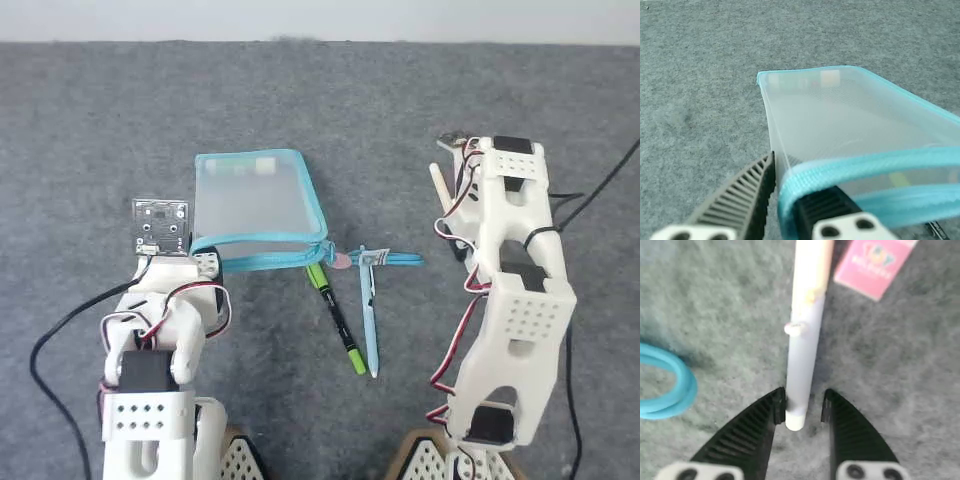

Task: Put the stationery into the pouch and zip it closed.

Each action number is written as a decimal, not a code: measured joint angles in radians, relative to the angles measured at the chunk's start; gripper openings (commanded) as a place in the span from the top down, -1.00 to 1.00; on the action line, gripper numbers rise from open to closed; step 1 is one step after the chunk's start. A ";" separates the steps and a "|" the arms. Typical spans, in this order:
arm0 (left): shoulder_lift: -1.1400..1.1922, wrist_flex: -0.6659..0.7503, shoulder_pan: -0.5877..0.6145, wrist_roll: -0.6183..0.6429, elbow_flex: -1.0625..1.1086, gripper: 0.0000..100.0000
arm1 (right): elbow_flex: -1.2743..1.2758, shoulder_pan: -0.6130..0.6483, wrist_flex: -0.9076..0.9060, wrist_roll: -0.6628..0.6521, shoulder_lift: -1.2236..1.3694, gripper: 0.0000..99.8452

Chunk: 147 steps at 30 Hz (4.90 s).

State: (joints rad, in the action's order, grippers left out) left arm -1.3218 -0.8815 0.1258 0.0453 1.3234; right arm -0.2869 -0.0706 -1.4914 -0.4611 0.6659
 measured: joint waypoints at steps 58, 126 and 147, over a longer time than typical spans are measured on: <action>0.000 0.044 0.129 0.034 0.002 0.98 | 0.391 0.801 -0.212 0.127 -1.005 0.99; 0.000 0.044 0.089 0.034 0.002 0.98 | 0.140 0.902 -0.253 0.132 -1.452 0.99; 0.000 0.044 0.089 0.034 0.002 0.98 | 0.290 0.990 0.043 0.132 -1.438 0.99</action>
State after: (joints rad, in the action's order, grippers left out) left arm -1.3218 -0.8370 0.2148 0.0790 1.3249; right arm 0.0031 0.9191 -1.4484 -0.3291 -0.7718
